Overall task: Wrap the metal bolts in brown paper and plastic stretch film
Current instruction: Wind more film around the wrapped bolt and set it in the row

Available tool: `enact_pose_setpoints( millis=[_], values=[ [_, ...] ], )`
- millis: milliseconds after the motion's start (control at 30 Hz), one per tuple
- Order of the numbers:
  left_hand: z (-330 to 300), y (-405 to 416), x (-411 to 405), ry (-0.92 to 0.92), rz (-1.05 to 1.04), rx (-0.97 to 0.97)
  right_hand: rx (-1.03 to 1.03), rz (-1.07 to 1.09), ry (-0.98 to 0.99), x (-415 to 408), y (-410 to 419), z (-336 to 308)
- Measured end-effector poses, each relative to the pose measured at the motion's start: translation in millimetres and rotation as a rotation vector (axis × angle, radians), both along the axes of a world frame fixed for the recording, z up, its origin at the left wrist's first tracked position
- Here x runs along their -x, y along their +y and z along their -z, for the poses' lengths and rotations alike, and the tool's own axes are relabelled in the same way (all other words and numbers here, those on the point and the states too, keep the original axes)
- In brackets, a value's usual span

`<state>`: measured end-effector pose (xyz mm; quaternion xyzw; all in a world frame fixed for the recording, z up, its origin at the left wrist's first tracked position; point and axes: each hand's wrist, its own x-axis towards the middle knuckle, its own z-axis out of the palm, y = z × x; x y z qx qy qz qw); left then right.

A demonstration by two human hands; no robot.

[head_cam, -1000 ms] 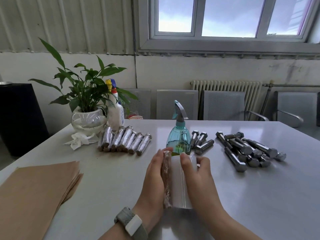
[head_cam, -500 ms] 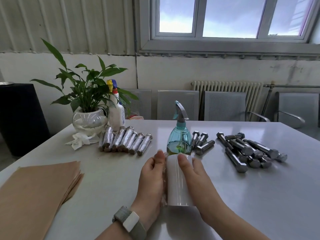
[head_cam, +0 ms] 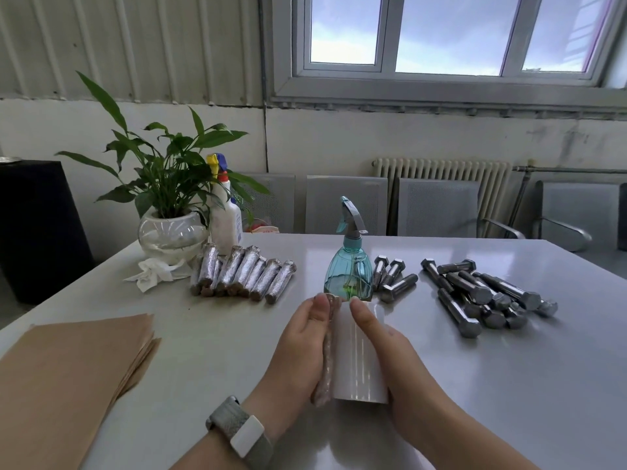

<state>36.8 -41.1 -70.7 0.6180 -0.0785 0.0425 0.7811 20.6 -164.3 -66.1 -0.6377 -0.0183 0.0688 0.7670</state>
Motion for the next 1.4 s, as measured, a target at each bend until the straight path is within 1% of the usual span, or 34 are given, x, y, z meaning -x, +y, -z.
enact_pose_setpoints(
  millis=[33, 100, 200, 367, 467, 533, 600, 667, 700, 733, 800, 867, 933, 1000, 1067, 1133, 1233, 1300, 1400],
  values=[
    [1, 2, -1, -0.052, -0.049, -0.072, 0.008, -0.007, -0.025, 0, 0, 1],
    [3, 8, -2, -0.127, -0.141, -0.171, 0.071, 0.053, -0.067, -2, 3, 3],
    [5, 8, -4, -0.130, -0.193, -0.211, 0.140, 0.114, -0.102, -5, 7, 3],
    [5, 1, -4, -0.110, -0.189, -0.070, 0.223, 0.187, -0.224, -5, 6, 2],
    [2, -3, 2, -0.039, -0.111, 0.103, 0.286, 0.236, -0.242, -3, 7, 5],
    [0, -5, 6, 0.011, -0.031, 0.232, 0.277, 0.315, -0.250, -2, 8, 5],
    [0, -8, 9, 0.045, 0.036, 0.318, 0.313, 0.398, -0.255, 0, 9, 2],
    [-1, -13, 13, 0.082, 0.083, 0.325, 0.398, 0.427, -0.248, 1, 9, 1],
    [-1, -14, 14, 0.106, 0.095, 0.329, 0.412, 0.435, -0.232, 0, 9, 2],
    [-1, -15, 14, 0.136, 0.107, 0.342, 0.381, 0.435, -0.203, -1, 9, 3],
    [-1, -15, 12, 0.160, 0.091, 0.309, 0.248, 0.384, -0.126, -2, 7, 4],
    [-1, -14, 11, 0.114, 0.042, 0.217, 0.136, 0.226, -0.059, -4, 4, 3],
    [-1, -13, 9, 0.059, 0.018, 0.148, 0.078, 0.063, -0.034, -5, -1, 1],
    [-1, -10, 9, 0.029, -0.005, 0.124, 0.082, 0.000, -0.067, -4, -3, -1],
    [-1, -5, 7, 0.035, -0.020, 0.119, 0.116, 0.019, -0.113, -4, -2, -1],
    [-1, -1, 4, 0.076, -0.024, 0.126, 0.151, 0.115, -0.120, -4, 2, 0],
    [-2, 1, 2, 0.083, -0.068, 0.055, 0.219, 0.230, -0.120, -5, 3, 1],
    [-2, 1, 1, 0.062, -0.110, 0.033, 0.218, 0.239, -0.136, -3, 3, 2],
    [-1, -1, 1, 0.040, -0.168, 0.080, 0.241, 0.247, -0.188, -1, 9, 6]
  ],
)
